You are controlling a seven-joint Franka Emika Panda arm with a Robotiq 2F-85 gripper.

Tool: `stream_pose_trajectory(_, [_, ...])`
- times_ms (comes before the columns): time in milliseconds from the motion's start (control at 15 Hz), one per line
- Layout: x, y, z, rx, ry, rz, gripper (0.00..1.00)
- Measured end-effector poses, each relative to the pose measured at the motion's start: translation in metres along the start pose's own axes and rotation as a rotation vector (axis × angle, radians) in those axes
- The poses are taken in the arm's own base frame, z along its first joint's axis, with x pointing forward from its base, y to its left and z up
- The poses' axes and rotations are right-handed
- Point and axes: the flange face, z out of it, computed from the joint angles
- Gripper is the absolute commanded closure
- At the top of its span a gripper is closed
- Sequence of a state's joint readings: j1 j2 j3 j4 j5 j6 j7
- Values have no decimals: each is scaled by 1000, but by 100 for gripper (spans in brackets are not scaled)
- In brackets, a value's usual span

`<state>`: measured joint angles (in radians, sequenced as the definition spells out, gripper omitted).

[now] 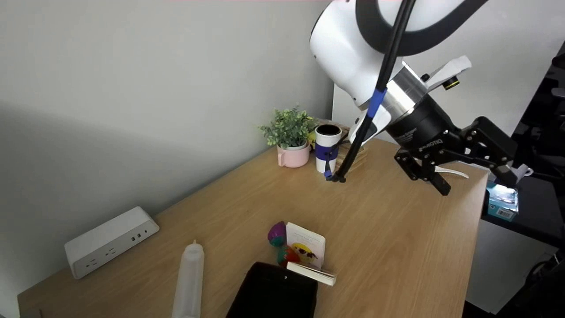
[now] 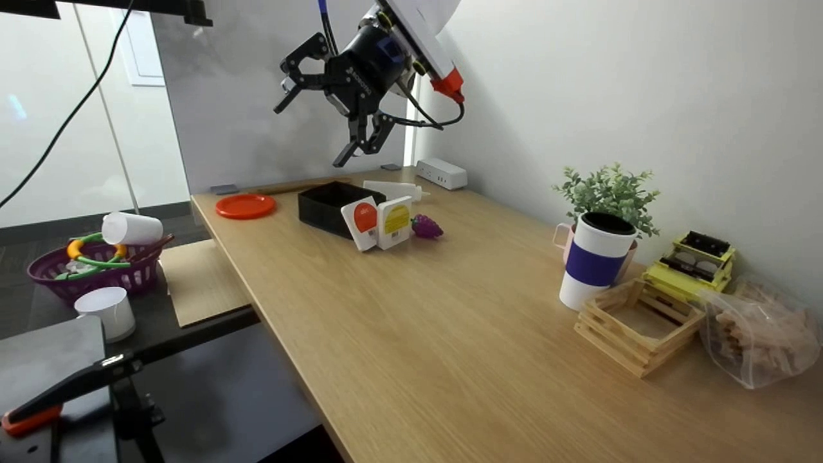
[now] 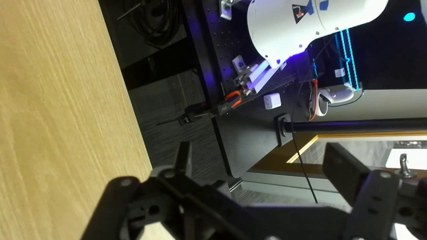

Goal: Put the yellow-white book and the red fruit plush toy in the black box

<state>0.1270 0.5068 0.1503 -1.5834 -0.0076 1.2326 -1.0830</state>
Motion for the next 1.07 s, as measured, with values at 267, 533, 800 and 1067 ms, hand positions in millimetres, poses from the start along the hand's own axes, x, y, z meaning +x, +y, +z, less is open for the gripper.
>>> stream_pose_trajectory(267, [-5, 1, -1, -2, 8, 5, 0])
stream_pose_trajectory(533, [-5, 4, -5, -12, 64, 16, 0])
stream_pose_trajectory(800, [4, 15, -20, -82, 225, 55, 0])
stream_pose_trajectory(1067, [30, 26, -31, -180, 330, 129, 0])
